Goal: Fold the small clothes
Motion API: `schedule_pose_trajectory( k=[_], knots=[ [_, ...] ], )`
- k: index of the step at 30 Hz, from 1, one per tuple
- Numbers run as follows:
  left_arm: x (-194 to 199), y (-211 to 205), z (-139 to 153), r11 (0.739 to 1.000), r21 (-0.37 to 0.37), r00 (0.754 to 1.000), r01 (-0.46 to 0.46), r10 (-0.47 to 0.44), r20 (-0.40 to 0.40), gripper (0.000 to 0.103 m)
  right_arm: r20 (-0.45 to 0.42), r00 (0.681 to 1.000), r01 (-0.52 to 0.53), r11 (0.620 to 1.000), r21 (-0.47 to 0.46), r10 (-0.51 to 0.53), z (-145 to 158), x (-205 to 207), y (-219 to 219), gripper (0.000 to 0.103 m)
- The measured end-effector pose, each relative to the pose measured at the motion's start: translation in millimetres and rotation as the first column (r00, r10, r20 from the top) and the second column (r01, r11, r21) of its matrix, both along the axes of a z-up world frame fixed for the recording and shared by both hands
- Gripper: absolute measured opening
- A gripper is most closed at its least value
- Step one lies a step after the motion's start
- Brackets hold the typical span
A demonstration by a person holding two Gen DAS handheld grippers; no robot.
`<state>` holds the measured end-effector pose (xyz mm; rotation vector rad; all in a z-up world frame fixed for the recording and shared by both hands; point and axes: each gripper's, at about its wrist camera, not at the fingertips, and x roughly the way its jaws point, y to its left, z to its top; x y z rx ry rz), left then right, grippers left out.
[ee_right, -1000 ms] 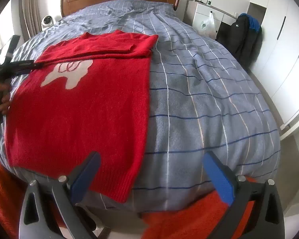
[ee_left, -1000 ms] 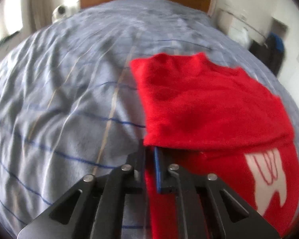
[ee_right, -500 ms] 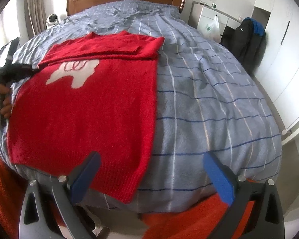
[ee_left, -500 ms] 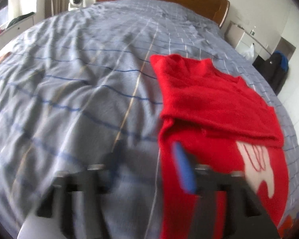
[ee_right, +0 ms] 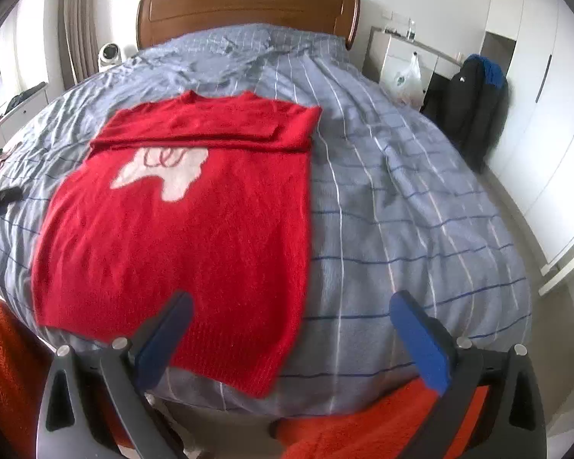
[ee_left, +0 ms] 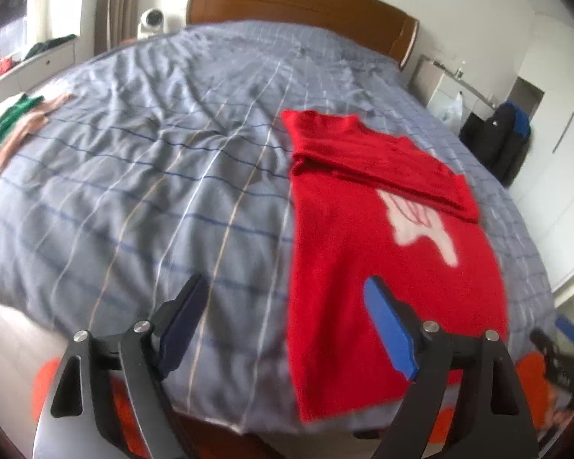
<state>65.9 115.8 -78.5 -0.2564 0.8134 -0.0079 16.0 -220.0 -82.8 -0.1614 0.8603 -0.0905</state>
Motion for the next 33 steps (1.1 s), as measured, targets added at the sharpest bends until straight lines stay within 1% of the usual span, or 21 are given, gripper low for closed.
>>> schedule_pose_trajectory(
  k=[2, 7, 9, 11, 13, 18, 20, 22, 24, 25, 26, 27, 29, 32, 33],
  knots=[
    [-16.7, -8.0, 7.5, 1.0, 0.007, 1.0, 0.014, -0.014, 0.02, 0.086, 0.015, 1.0, 0.0, 1.0, 0.001, 0.0, 5.1, -3.3, -0.8, 0.101],
    [-38.7, -26.7, 28.0, 0.997, 0.041, 0.996, 0.061, -0.063, 0.057, 0.087, 0.075, 0.997, 0.015, 1.0, 0.016, -0.016, 24.3, -14.2, -8.1, 0.101],
    [-45.3, -32.1, 38.5, 0.996, 0.057, 0.993, 0.073, -0.078, 0.092, 0.093, 0.09, 0.996, 0.022, 1.0, 0.022, -0.023, 30.8, -17.7, -10.0, 0.101],
    [-51.0, -35.6, 42.9, 0.994, 0.072, 0.99, 0.077, -0.085, 0.117, 0.095, 0.112, 0.993, 0.032, 0.999, 0.022, -0.035, 37.4, -21.8, -12.3, 0.101],
    [-53.4, -36.7, 41.9, 0.993, 0.087, 0.988, 0.081, -0.091, 0.122, 0.095, 0.122, 0.991, 0.045, 0.999, 0.021, -0.047, 40.5, -24.0, -13.8, 0.101],
    [-46.5, -29.7, 22.2, 0.991, 0.099, 0.992, 0.089, -0.096, 0.077, 0.095, 0.1, 0.993, 0.058, 0.998, 0.019, -0.06, 37.3, -20.4, -14.8, 0.101],
    [-41.2, -20.8, 9.8, 0.992, 0.098, 0.995, 0.078, -0.083, 0.049, 0.095, 0.093, 0.994, 0.051, 0.998, 0.029, -0.053, 38.2, -18.8, -17.1, 0.101],
    [-32.9, -6.3, -9.7, 0.996, 0.079, 0.999, 0.047, -0.047, -0.001, 0.096, 0.106, 0.993, 0.039, 0.996, 0.084, -0.048, 44.9, -18.0, -30.2, 0.101],
    [-24.4, 5.6, -29.9, 0.999, 0.047, 0.998, 0.015, -0.012, -0.062, 0.096, 0.124, 0.989, 0.067, 0.986, 0.154, -0.086, 49.2, -21.0, -53.3, 0.101],
    [-19.9, 11.1, -41.1, 1.0, 0.028, 0.996, 0.0, 0.003, -0.093, 0.095, 0.118, 0.987, 0.081, 0.977, 0.196, -0.106, 47.6, -22.0, -66.2, 0.101],
    [-15.0, 14.9, -52.6, 1.0, 0.013, 0.992, -0.011, 0.013, -0.125, 0.095, 0.096, 0.988, 0.094, 0.969, 0.23, -0.118, 43.4, -21.9, -76.4, 0.101],
    [-10.6, 15.7, -61.3, 1.0, 0.007, 0.988, -0.013, 0.014, -0.153, 0.095, 0.04, 0.991, 0.114, 0.955, 0.273, -0.13, 33.1, -20.6, -89.5, 0.101],
    [-1.5, 10.7, -75.9, 1.0, 0.005, 0.977, 0.015, -0.014, -0.211, 0.095, -0.081, 0.988, 0.149, 0.924, 0.351, -0.128, 8.1, -17.9, -104.8, 0.101],
    [3.1, -6.4, -86.8, 0.996, 0.026, 0.965, 0.08, -0.071, -0.251, 0.095, -0.196, 0.979, 0.143, 0.877, 0.458, -0.058, -25.4, -16.8, -105.7, 0.1],
    [2.7, -12.9, -89.6, 0.994, 0.033, 0.961, 0.103, -0.091, -0.26, 0.094, -0.232, 0.973, 0.125, 0.853, 0.507, -0.004, -38.2, -13.5, -99.2, 0.096]
  ],
)
